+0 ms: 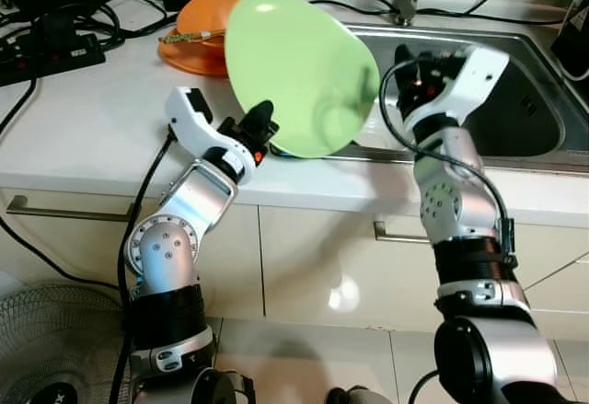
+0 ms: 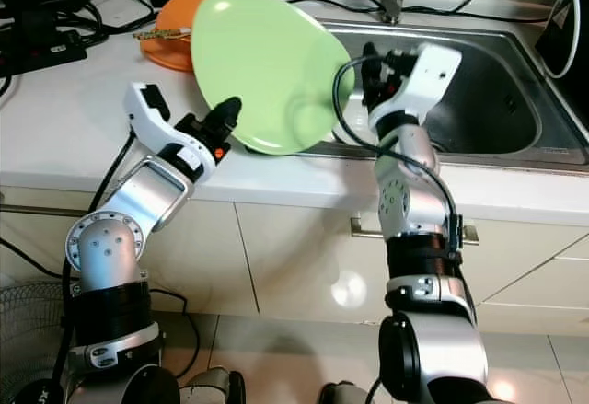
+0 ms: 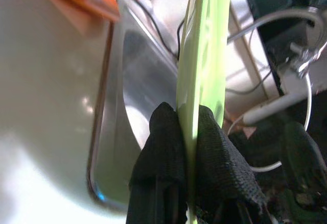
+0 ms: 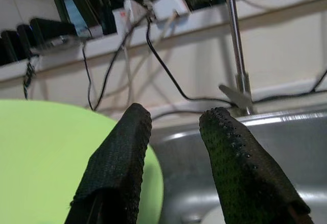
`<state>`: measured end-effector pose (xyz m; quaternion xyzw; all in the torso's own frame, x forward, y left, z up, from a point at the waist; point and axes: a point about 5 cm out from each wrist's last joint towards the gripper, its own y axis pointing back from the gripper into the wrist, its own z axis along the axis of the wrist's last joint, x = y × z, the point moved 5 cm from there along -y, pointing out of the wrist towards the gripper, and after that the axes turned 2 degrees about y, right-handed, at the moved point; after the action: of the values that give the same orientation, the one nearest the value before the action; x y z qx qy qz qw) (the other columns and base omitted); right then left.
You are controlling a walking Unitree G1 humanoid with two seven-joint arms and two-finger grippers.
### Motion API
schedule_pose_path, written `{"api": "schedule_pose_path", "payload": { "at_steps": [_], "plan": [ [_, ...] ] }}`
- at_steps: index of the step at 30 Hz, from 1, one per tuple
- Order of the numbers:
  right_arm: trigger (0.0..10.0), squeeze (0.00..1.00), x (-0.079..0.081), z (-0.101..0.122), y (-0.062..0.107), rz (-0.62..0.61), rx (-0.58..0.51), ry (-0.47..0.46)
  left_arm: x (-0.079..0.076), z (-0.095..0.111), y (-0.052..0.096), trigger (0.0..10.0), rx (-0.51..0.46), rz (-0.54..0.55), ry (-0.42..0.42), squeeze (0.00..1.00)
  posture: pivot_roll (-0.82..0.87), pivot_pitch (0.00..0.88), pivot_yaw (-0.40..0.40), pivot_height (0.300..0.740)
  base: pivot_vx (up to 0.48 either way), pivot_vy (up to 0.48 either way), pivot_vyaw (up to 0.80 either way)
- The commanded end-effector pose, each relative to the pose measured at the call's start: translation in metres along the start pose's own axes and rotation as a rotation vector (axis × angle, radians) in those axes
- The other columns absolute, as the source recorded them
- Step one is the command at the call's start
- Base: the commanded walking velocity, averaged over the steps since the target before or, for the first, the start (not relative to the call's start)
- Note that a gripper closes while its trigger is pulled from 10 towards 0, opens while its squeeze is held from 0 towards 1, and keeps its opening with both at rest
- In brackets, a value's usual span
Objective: Kitchen organization
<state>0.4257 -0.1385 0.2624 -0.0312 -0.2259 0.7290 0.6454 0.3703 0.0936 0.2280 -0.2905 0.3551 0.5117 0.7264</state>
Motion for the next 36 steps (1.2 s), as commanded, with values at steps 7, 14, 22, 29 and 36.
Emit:
{"api": "schedule_pose_path", "payload": {
  "at_steps": [7,14,22,29,36],
  "plan": [
    [10.0,0.00,-0.004,-0.005,0.003,-0.005,0.026,-0.026,-0.020,0.029,-0.002,10.0,-0.141,-0.087,0.031,0.00,0.05,0.073,0.002,0.718,0.000,0.000,0.00],
    [10.0,1.00,0.001,-0.030,0.008,0.015,0.141,-0.100,-0.018,0.039,-0.003,10.0,-0.173,-0.095,0.019,0.00,0.04,0.077,0.001,0.718,0.000,0.000,0.00],
    [10.0,0.00,0.029,-0.049,0.016,0.104,0.258,-0.574,-0.016,0.033,-0.004,10.0,-0.148,-0.097,0.019,0.00,0.05,0.081,0.000,0.718,0.000,0.000,0.00],
    [10.0,0.00,0.045,-0.053,0.022,0.180,0.302,-0.710,-0.017,0.031,-0.004,10.0,-0.139,-0.109,0.027,0.00,0.05,0.084,0.000,0.718,0.000,0.000,0.00],
    [10.0,0.00,0.048,-0.057,0.024,0.194,0.331,-0.757,-0.018,0.029,-0.003,10.0,-0.123,-0.128,0.047,0.00,0.06,0.081,0.001,0.718,0.000,0.000,0.00]
  ]
}}
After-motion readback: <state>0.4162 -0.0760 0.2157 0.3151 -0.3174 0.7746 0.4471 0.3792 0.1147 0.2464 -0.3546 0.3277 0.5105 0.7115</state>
